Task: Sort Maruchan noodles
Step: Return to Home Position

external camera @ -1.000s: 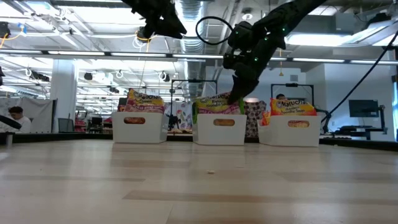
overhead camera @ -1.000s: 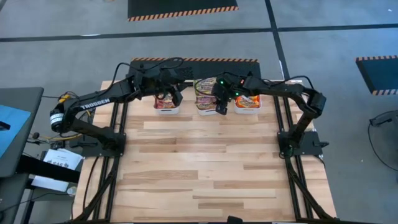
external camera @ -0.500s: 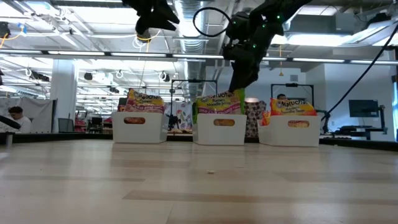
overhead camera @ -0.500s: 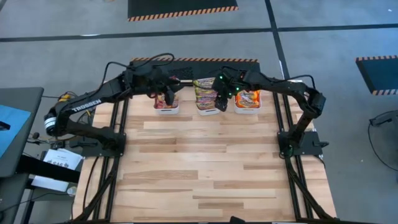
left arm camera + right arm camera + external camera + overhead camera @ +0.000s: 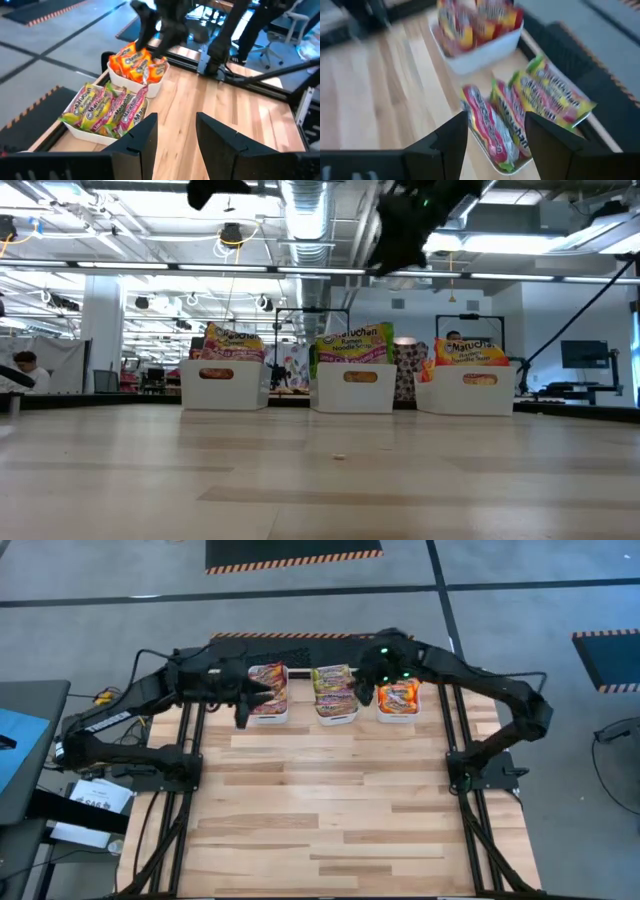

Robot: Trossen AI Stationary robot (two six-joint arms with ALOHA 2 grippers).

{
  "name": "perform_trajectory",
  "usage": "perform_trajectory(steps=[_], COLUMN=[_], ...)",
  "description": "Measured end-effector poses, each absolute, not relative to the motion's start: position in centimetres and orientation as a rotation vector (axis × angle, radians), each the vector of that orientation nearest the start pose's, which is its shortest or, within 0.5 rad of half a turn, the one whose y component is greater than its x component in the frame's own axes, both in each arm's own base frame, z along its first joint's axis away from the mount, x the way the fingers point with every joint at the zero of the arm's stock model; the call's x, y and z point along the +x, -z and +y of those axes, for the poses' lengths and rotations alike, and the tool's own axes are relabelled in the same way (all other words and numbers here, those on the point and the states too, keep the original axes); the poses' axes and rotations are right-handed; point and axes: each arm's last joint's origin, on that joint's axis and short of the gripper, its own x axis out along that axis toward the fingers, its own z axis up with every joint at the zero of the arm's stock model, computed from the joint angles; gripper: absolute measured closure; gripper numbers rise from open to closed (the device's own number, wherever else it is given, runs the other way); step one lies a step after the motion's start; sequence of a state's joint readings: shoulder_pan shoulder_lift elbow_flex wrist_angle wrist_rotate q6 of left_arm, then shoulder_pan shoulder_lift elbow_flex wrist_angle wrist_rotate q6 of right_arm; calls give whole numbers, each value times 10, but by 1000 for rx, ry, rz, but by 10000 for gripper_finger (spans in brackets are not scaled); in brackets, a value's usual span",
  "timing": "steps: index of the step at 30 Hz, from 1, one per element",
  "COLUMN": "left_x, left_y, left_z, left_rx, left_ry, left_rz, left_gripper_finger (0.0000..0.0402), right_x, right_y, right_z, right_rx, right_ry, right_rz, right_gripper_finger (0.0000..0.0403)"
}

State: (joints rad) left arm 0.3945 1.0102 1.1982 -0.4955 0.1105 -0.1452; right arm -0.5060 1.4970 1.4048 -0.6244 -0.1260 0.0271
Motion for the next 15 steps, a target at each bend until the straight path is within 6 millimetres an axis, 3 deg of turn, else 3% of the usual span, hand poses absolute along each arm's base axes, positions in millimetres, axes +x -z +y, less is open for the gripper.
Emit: perform_trajectory(steps=[3,9,15], left_x=[181,166,142], left_y=[-392,-349,-320], left_z=[64,47,36], left_rx=[-190,-204,-266], left_ry=[-266,-191,-162], left_rz=[275,233,107], left_gripper_finger=[281,281,281], right_x=[274,256,248], right_y=[-365,-402,-421], right_z=[-145,-119,-93], right_rx=[268,322,285], right_ry=[385,356,272], right_rz=[553,354,268], right_gripper_finger=[182,182,182])
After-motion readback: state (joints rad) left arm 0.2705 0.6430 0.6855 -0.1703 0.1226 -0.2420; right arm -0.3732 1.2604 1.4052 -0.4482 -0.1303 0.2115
